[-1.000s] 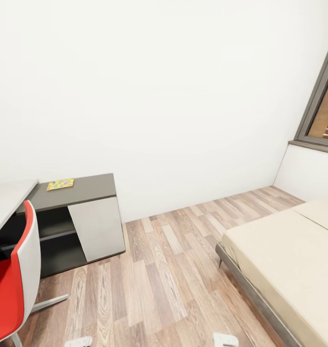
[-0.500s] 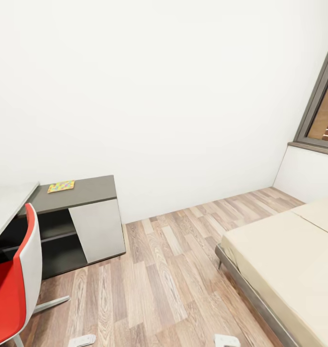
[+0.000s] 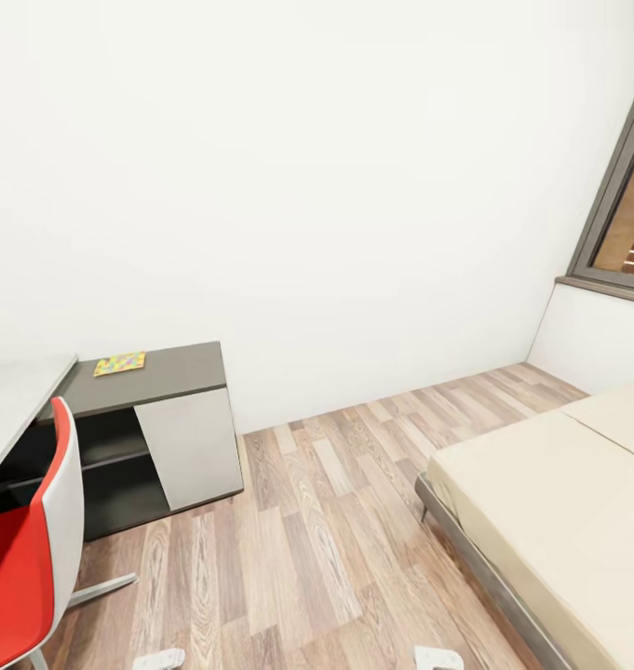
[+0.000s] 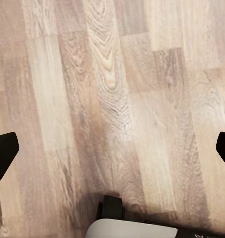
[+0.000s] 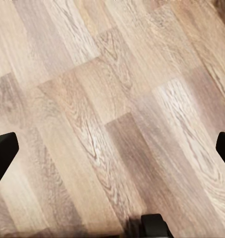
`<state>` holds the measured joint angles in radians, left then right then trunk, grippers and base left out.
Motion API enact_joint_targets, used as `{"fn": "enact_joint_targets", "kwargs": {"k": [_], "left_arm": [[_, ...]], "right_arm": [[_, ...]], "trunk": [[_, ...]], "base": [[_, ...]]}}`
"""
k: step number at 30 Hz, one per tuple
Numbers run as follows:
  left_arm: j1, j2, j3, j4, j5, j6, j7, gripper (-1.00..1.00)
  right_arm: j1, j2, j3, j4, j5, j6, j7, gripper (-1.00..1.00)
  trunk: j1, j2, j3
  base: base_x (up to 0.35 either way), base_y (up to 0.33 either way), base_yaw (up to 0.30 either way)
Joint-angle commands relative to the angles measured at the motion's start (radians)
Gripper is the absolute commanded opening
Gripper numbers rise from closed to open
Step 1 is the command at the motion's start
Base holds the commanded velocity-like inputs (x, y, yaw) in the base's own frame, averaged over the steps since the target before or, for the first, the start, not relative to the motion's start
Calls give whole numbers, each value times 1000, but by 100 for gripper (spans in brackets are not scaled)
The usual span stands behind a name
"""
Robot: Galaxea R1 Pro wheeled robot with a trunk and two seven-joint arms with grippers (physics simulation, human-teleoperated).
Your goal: Put all the toys in the child's room - the three board games (two on the bed and one on the table), the two jigsaw puzzles on the table, and the tennis ball on the table - inside the toy box on the table in the child's room.
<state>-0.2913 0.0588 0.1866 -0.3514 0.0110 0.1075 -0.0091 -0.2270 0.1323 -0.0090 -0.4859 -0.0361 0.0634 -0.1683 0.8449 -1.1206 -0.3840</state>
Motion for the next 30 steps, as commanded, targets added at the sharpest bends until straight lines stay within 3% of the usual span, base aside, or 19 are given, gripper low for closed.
{"fn": "enact_joint_targets", "kwargs": {"k": [1, 21, 28, 30], "left_arm": [[0, 0, 4, -2, 1, 5, -1, 100], [-2, 1, 7, -8, 3, 15, 5, 100], [-58, 7, 7, -31, 2, 135, 3, 100], [-65, 8, 7, -35, 3, 140, -1, 100]], "right_arm": [[0, 1, -1, -2, -4, 5, -3, 100], [-7, 5, -4, -13, -12, 23, 3, 100], [-10, 4, -2, -70, -83, 96, 3, 100], [-7, 4, 1, -76, -95, 102, 2, 100]], "trunk": [[-4, 7, 2], [-81, 147, 69], [-107, 196, 91], [-115, 210, 97]], "base": [[0, 0, 0], [0, 0, 0], [0, 0, 0], [0, 0, 0]]}}
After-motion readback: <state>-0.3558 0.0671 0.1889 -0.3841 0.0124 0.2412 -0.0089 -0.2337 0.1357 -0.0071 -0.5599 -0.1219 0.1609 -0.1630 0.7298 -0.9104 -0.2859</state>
